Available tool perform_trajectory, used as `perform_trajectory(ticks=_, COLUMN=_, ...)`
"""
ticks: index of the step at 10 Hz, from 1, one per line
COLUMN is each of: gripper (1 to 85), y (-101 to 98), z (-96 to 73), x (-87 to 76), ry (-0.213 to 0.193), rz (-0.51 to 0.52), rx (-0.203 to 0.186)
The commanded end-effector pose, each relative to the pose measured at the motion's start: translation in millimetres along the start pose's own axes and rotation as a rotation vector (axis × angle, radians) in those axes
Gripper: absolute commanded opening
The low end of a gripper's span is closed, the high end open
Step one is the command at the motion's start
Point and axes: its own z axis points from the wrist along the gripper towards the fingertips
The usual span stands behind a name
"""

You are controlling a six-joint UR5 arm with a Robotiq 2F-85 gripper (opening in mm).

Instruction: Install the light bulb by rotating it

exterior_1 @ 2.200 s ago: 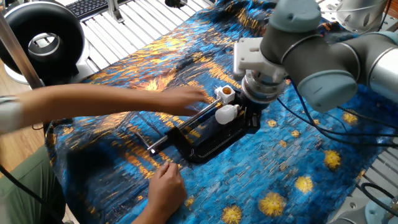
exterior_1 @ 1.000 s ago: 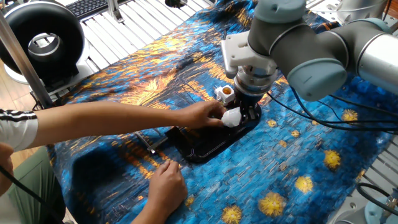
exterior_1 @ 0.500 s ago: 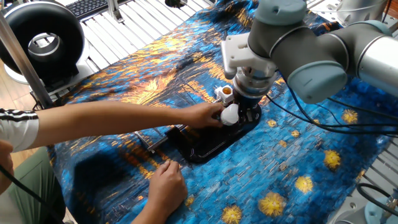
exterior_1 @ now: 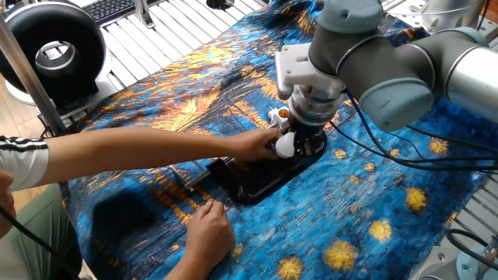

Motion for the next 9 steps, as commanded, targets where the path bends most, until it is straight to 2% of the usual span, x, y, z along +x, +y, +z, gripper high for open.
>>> perform_trajectory(ticks=1, gripper=40.3, y=-1.9, z=-2.7, x=-7.0, ry=-0.026, rz=0.044, rx=-0.005)
perform_trajectory(ticks=3, gripper=36.7, y=-8.6, z=-10.5, x=-3.8, ry=-0.034, rz=0.046, rx=-0.029)
perform_trajectory(ticks=4, gripper=32.3, y=-7.8, z=-14.0, x=-8.3, ry=-0.051, rz=0.081, rx=-0.042)
perform_trajectory(ticks=5, gripper=22.0, y=-6.9, z=-18.0, x=-14.8, ry=-0.067, rz=0.135, rx=-0.047)
perform_trajectory(ticks=7, gripper=12.7, y=-18.5, z=-32.3, x=-9.0, ry=-0.045, rz=0.195, rx=-0.032)
perform_trajectory(ticks=9, gripper=8.7, y=-25.4, z=-53.7, x=1.9, ry=-0.013, rz=0.242, rx=-0.06)
